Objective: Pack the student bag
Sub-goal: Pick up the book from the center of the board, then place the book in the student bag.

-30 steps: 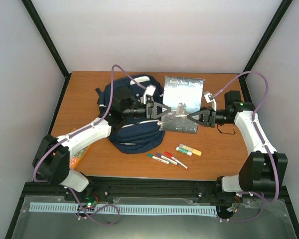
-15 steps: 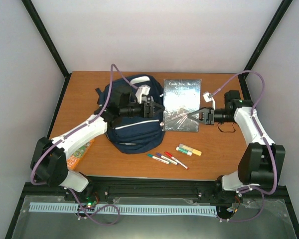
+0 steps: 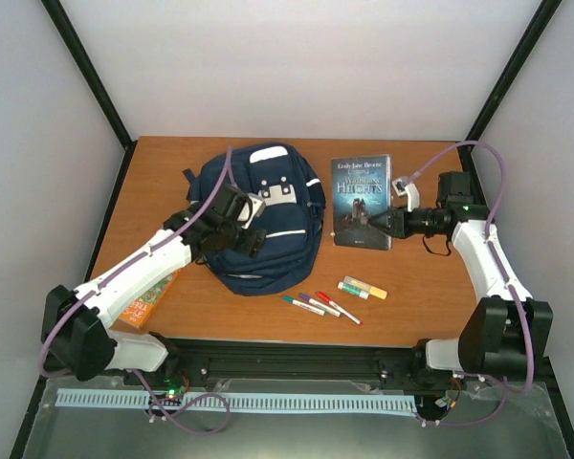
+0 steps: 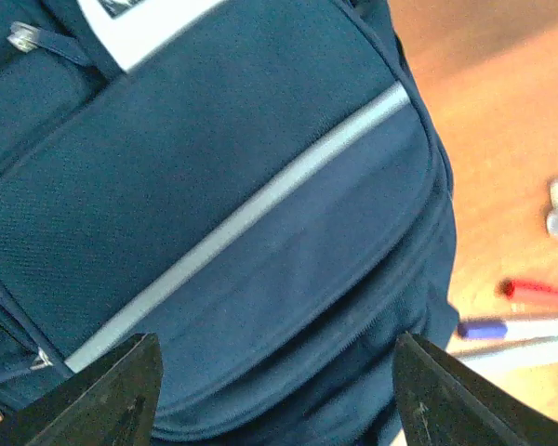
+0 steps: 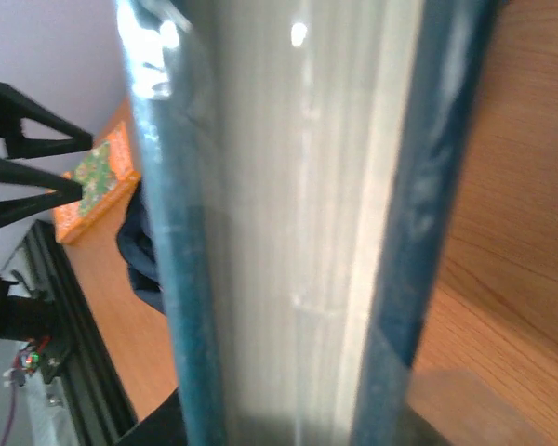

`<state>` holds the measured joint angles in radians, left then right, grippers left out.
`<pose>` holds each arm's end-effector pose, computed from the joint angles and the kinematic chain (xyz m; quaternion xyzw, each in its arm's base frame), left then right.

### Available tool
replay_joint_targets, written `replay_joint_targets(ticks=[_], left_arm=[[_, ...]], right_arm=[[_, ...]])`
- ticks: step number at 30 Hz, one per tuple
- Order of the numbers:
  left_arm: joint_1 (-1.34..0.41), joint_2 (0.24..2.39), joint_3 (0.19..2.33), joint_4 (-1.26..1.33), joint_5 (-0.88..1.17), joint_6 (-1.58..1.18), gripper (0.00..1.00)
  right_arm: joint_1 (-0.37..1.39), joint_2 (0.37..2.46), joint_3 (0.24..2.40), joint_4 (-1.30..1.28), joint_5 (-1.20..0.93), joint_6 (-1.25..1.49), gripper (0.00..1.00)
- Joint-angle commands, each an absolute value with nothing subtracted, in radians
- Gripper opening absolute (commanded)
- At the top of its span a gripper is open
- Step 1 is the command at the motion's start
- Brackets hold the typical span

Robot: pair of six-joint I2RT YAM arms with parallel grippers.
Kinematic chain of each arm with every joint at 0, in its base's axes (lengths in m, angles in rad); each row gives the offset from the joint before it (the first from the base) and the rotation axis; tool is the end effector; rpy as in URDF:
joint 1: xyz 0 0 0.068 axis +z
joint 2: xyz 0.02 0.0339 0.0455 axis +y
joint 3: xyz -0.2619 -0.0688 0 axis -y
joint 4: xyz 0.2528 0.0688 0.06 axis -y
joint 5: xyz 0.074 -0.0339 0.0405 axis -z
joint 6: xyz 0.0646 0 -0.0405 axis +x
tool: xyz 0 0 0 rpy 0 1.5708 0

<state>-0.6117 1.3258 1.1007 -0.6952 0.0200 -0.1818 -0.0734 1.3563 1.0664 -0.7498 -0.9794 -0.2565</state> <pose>0.2450 -0.1735 0.2594 0.2052 0.9250 -0.1322 0.2910 0.2826 0.0330 0.2598 -0.2008 0.8367 0.4097 0.3030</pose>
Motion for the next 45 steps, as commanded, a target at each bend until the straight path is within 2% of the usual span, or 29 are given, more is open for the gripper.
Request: replay_joint_targets(ticks=[1, 11, 16, 19, 24, 26, 30, 35, 42, 45], left_arm=[[-0.711, 1.305, 1.109, -0.840, -0.078, -0.064, 0.69], [-0.954, 1.476, 1.135, -0.955, -0.415, 0.006, 0.70], [-0.977, 1.570, 1.152, -0.932, -0.537, 0.027, 0.67], [-0.977, 1.606, 1.163, -0.922, -0.572, 0.048, 0.58], [-0.979, 1.623, 1.162, -0.882, -0.624, 0.069, 0.51], [-0.980, 1.626, 1.158, -0.862, -0.620, 0.087, 0.51], [-1.013, 1.646, 1.131, -0.816, -0.628, 0.135, 0.61], [-1.037, 1.700, 1.115, -0.786, -0.679, 0.161, 0.63], [-1.038, 1.741, 1.100, -0.753, -0.715, 0.181, 0.61], [-1.039, 1.785, 1.109, -0.743, -0.789, 0.182, 0.52]], right_arm=[[-0.077, 1.279, 1.021, -0.628, -0.942, -0.249, 0.03], [-0.078, 1.273, 0.993, -0.630, -0.957, -0.268, 0.03], [-0.082, 1.272, 0.992, -0.634, -0.963, -0.271, 0.03], [-0.085, 1.268, 0.992, -0.636, -0.966, -0.272, 0.03], [-0.092, 1.272, 0.992, -0.639, -0.975, -0.273, 0.03], [-0.095, 1.272, 0.992, -0.640, -0.977, -0.273, 0.03], [-0.097, 1.276, 0.995, -0.644, -0.984, -0.276, 0.03], [-0.105, 1.279, 0.995, -0.646, -0.997, -0.268, 0.03], [-0.110, 1.279, 0.994, -0.647, -1.003, -0.267, 0.03], [-0.112, 1.280, 0.994, -0.647, -1.002, -0.265, 0.03]])
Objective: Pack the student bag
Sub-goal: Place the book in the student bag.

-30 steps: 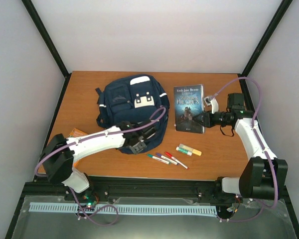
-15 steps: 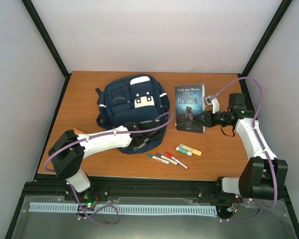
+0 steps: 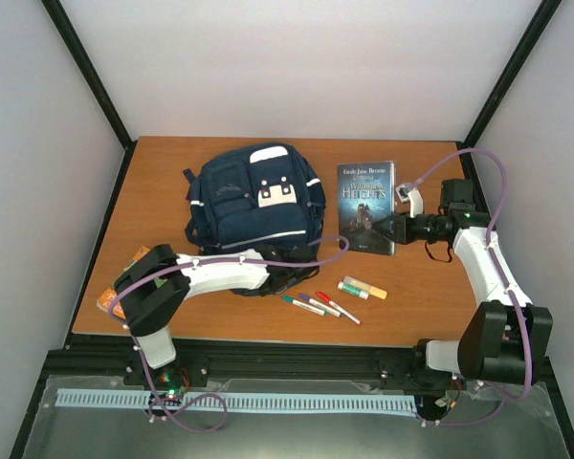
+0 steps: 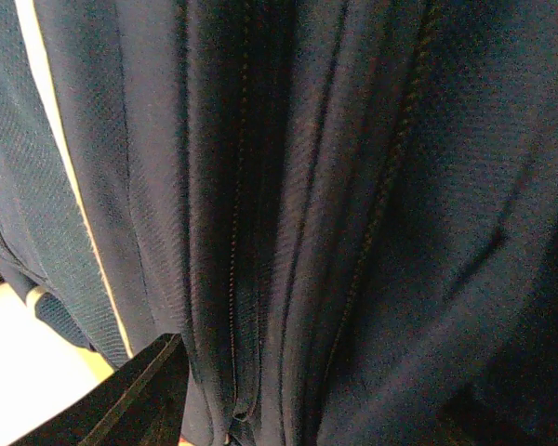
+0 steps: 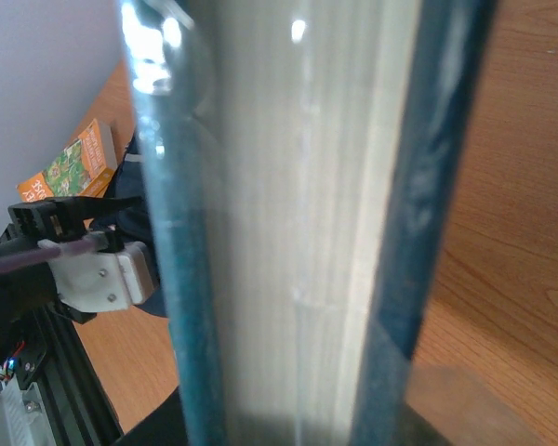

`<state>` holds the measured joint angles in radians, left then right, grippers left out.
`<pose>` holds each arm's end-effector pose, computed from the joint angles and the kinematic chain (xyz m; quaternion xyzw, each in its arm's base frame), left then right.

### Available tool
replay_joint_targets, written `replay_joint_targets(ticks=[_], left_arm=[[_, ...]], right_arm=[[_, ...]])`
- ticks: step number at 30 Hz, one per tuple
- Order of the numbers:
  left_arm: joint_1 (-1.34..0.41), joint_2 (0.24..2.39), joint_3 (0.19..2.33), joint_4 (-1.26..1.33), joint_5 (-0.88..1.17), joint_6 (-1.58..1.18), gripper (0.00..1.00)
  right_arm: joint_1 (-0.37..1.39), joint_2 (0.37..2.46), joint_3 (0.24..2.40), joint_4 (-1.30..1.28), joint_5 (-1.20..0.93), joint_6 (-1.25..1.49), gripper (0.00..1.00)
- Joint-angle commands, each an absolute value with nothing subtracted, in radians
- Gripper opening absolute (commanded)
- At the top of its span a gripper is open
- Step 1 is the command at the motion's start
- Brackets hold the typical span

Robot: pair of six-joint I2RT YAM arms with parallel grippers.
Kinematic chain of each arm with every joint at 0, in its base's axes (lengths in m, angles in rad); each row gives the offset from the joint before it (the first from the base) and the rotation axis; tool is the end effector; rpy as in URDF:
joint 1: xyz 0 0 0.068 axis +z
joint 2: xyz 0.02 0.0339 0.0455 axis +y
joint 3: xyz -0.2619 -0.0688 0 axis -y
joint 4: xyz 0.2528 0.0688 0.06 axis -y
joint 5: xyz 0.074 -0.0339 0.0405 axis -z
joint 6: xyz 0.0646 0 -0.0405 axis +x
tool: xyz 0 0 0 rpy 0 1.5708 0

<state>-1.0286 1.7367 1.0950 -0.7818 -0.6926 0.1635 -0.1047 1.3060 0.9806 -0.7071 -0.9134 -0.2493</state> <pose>0.2004 -0.2527 0.1462 0.5060 0.7903 0.2783 0.2047 0.2722 0.0228 0.2449 -0.1795 0.8545 0.3764 0.3098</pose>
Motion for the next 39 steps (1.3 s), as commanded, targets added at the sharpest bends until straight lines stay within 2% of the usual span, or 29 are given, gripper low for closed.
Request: replay_joint_targets(ticks=[1, 7, 9, 11, 18, 25, 32, 39], left_arm=[[-1.039, 1.793, 1.116, -0.741, -0.806, 0.182, 0.47], [-1.039, 1.743, 1.147, -0.690, -0.874, 0.186, 0.21], [-1.039, 1.706, 1.158, -0.668, -0.902, 0.189, 0.07], [-1.037, 1.669, 1.159, -0.643, -0.926, 0.204, 0.01], [-1.021, 1.574, 1.195, -0.615, -0.958, 0.217, 0.01], [-0.989, 1.508, 1.274, -0.598, -0.934, 0.227, 0.01], [-0.945, 1.490, 1.339, -0.581, -0.854, 0.205, 0.01], [-0.917, 1.465, 1.313, -0.545, -0.786, 0.174, 0.01]], right_arm=[[-0.112, 1.280, 0.994, -0.647, -1.002, -0.265, 0.03], [-0.129, 1.268, 1.010, -0.637, -0.949, -0.199, 0.03], [-0.133, 1.264, 1.017, -0.640, -0.916, -0.148, 0.03], [-0.134, 1.268, 1.025, -0.656, -0.911, -0.116, 0.03], [-0.130, 1.355, 1.111, -0.851, -1.014, -0.116, 0.03], [-0.088, 1.370, 1.100, -0.974, -1.119, -0.098, 0.03], [0.006, 1.326, 1.023, -0.962, -1.163, 0.013, 0.03], [0.102, 1.320, 0.891, -0.873, -1.218, 0.121, 0.03]])
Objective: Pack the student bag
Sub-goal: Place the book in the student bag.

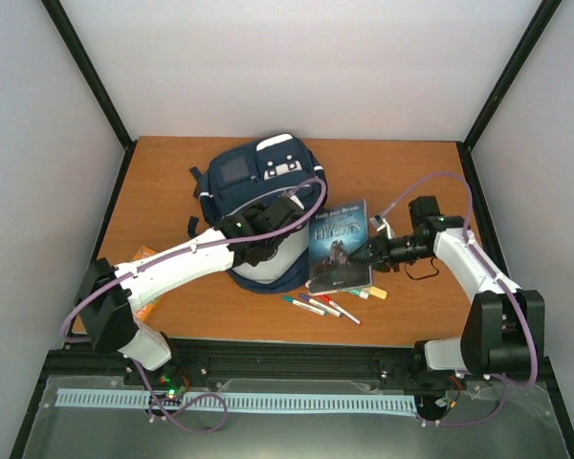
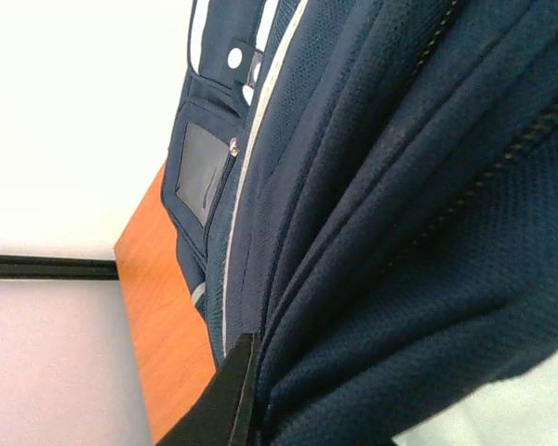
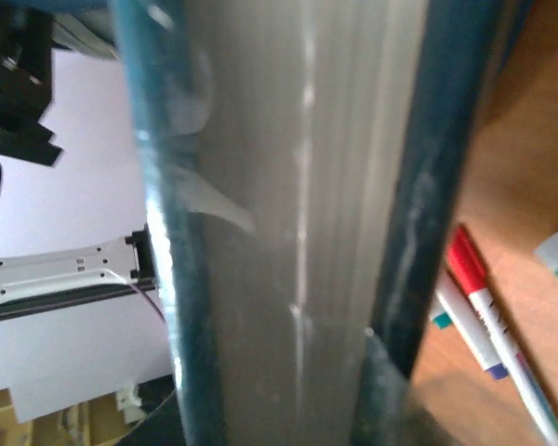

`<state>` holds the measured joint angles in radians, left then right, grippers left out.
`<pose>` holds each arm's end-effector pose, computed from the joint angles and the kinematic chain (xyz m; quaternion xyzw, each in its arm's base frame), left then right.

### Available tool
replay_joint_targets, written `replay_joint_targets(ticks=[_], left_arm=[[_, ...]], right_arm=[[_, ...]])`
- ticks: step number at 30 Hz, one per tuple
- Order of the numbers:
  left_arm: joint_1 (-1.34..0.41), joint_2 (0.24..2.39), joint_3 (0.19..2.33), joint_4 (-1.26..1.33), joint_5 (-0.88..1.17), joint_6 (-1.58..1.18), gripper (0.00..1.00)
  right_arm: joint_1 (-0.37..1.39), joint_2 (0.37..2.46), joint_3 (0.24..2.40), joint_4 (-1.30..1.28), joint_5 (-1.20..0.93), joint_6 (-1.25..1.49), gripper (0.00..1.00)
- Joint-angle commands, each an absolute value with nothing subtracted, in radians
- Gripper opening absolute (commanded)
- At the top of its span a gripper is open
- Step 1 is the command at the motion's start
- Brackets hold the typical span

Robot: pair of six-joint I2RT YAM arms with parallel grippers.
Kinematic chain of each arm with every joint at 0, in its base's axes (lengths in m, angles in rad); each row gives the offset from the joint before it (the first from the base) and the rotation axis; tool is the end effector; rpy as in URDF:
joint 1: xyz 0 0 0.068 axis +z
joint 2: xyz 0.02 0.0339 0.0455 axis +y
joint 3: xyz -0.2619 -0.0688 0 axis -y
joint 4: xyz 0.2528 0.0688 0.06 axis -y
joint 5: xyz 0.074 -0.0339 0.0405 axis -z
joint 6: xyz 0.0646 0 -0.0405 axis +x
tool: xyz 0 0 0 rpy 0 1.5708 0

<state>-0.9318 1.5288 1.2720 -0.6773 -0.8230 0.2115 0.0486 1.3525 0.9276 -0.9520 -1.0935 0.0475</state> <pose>0.2401 -0.2438 0.2742 0.3657 0.7998 0.2544 0.4023 0.2352 0.0689 0.2179 -0.0508 0.8502 0.5208 0.0577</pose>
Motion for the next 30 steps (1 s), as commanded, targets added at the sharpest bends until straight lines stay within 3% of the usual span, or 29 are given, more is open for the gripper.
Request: replay_joint_targets(ticks=[1, 9, 20, 30], left_arm=[[-0.914, 1.462, 1.314, -0.546, -0.776, 0.167, 0.01], [-0.907, 1.449, 1.301, -0.535, -0.719, 0.136, 0.01], [-0.903, 1.428, 1.288, -0.524, -0.711, 0.125, 0.01], [-0.897, 1.379, 1.282, -0.534, -0.681, 0.095, 0.01]], right_arm=[[0.116, 1.317, 0.879, -0.865, -1.217, 0.128, 0.03], [0.213, 1.318, 0.796, -0.710, -1.279, 0.239, 0.03], [0.343, 1.622, 1.051, -0.789, -1.374, 0.071, 0.03], [0.377, 1.775, 1.120, -0.690, -1.395, 0.089, 0.03]])
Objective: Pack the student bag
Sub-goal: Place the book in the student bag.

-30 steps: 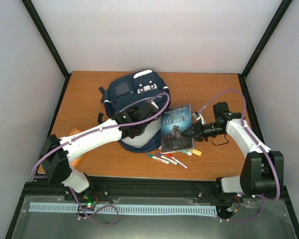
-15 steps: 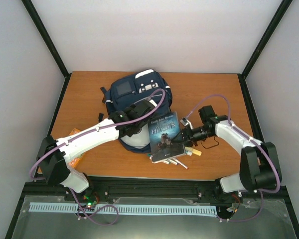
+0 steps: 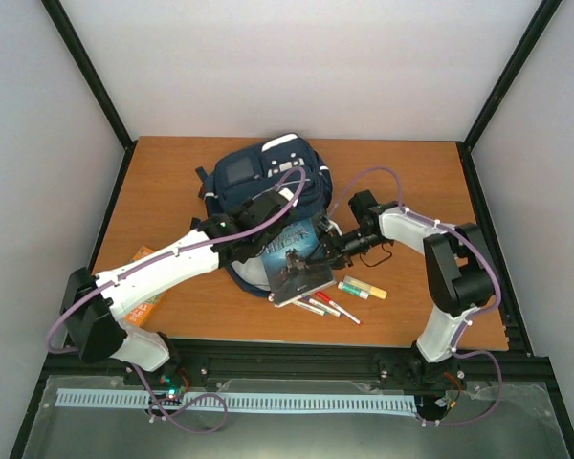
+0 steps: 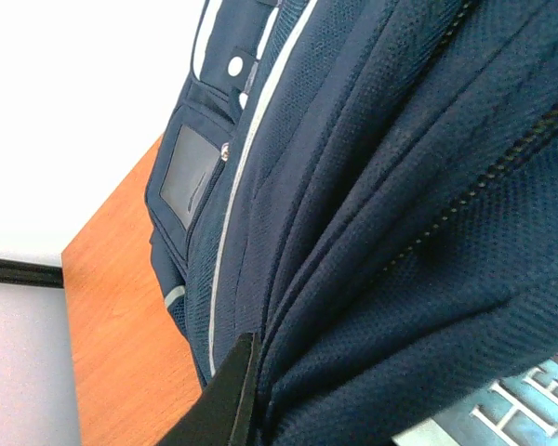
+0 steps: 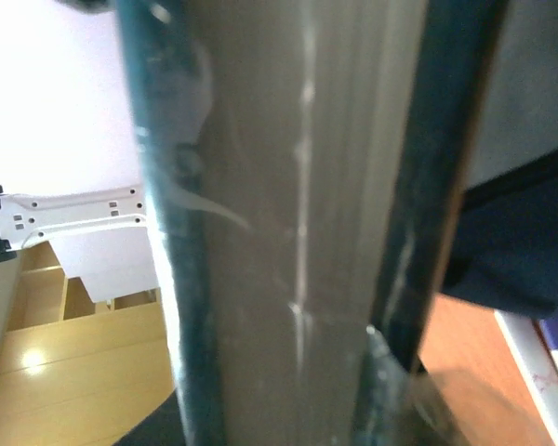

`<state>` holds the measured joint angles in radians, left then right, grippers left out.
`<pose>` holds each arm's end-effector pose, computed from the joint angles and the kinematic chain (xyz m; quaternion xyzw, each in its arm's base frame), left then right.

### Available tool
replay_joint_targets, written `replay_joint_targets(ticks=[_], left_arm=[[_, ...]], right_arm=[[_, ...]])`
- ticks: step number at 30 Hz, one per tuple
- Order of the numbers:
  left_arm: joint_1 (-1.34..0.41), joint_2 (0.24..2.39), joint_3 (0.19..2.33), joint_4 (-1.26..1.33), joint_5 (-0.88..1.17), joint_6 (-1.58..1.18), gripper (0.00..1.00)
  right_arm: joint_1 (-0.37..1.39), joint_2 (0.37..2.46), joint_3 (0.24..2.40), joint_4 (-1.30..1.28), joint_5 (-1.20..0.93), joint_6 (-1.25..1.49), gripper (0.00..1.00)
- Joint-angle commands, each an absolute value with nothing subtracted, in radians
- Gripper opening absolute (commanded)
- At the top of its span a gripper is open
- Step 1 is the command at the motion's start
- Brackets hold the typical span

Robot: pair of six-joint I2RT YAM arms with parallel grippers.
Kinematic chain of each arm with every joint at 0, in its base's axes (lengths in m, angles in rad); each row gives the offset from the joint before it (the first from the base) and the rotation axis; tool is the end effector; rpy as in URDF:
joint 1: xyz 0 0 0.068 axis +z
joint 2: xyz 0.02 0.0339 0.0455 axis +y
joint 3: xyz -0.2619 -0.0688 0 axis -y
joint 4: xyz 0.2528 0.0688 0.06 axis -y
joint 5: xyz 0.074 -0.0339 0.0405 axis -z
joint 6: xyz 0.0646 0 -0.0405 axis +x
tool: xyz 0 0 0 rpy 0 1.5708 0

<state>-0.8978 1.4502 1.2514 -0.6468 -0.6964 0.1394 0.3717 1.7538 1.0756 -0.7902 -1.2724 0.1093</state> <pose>0.2382 -0.2323 0.2899 0.3305 0.8233 0.1729 0.4278 0.2680 0.1707 0.1666 0.1352 -0.7924 -0.5861 0.1014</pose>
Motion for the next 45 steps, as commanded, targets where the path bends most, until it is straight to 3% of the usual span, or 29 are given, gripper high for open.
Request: replay_joint_targets(ticks=[1, 12, 20, 23, 26, 31, 34, 41, 45], left_arm=[[-0.897, 1.374, 1.281, -0.534, -0.672, 0.094, 0.01], [-0.895, 1.358, 1.267, -0.533, -0.627, 0.083, 0.01], [-0.896, 1.345, 1.256, -0.530, -0.613, 0.083, 0.01], [-0.895, 1.335, 1.248, -0.528, -0.616, 0.082, 0.01], [-0.896, 1.327, 1.238, -0.524, -0.620, 0.086, 0.01], [-0.896, 1.313, 1.228, -0.514, -0.619, 0.089, 0.01], [-0.896, 1.303, 1.219, -0.510, -0.622, 0.090, 0.01], [-0.896, 1.286, 1.210, -0.503, -0.602, 0.083, 0.01], [-0.896, 1.273, 1.201, -0.494, -0.601, 0.081, 0.01]], right_arm=[[0.377, 1.787, 1.117, -0.648, -1.389, 0.116, 0.03], [0.381, 1.874, 1.114, -0.230, -1.226, 0.407, 0.03], [0.400, 2.046, 1.226, -0.299, -1.208, 0.394, 0.04], [0.402, 2.051, 1.245, -0.332, -1.199, 0.351, 0.15], [0.401, 2.014, 1.244, -0.373, -1.146, 0.301, 0.38], [0.403, 1.898, 1.242, -0.507, -0.933, 0.131, 0.64], [0.403, 1.824, 1.218, -0.560, -0.826, 0.030, 0.71], [0.406, 1.669, 1.125, -0.620, -0.688, -0.141, 0.71], [0.420, 1.572, 1.051, -0.626, -0.627, -0.248, 0.60]])
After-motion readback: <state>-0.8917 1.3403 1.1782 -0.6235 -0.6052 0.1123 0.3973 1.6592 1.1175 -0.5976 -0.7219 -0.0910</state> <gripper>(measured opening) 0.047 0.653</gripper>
